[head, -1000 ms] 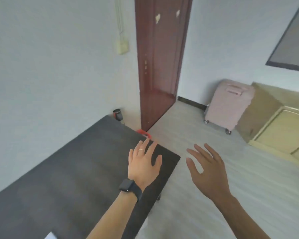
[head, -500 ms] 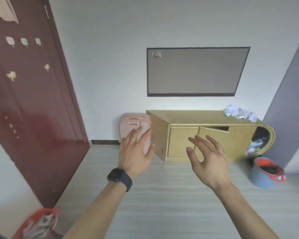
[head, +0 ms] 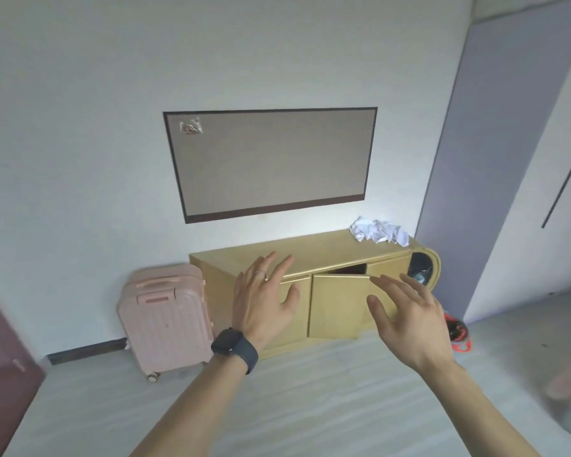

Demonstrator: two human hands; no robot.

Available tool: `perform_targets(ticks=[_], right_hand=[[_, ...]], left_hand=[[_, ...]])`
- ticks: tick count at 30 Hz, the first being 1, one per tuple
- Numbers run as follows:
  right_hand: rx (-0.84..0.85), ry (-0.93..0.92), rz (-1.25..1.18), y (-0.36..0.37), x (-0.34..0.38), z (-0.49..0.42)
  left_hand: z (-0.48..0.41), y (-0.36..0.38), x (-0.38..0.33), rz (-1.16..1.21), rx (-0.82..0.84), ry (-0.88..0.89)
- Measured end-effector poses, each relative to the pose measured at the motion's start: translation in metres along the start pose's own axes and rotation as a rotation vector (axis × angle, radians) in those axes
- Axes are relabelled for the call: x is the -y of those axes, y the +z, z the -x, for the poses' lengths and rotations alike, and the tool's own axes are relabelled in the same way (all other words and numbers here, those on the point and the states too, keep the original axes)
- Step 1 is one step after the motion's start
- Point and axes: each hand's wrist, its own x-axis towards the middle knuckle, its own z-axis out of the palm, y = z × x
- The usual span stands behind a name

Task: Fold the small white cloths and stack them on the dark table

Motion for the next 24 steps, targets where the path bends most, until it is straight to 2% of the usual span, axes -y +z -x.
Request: perform_targets(ticks=[11, 24], right_hand=[[0.016, 0.113, -0.006, 0.113, -0.141, -0.145], [0.217, 0.186, -0.083, 0.267, -0.297, -0.312]], left_hand=[[-0.198, 0.171, -0.001, 0.034, 0.119, 0.067], [-0.363, 0.377, 0.042, 0.006, 0.239, -0.160]])
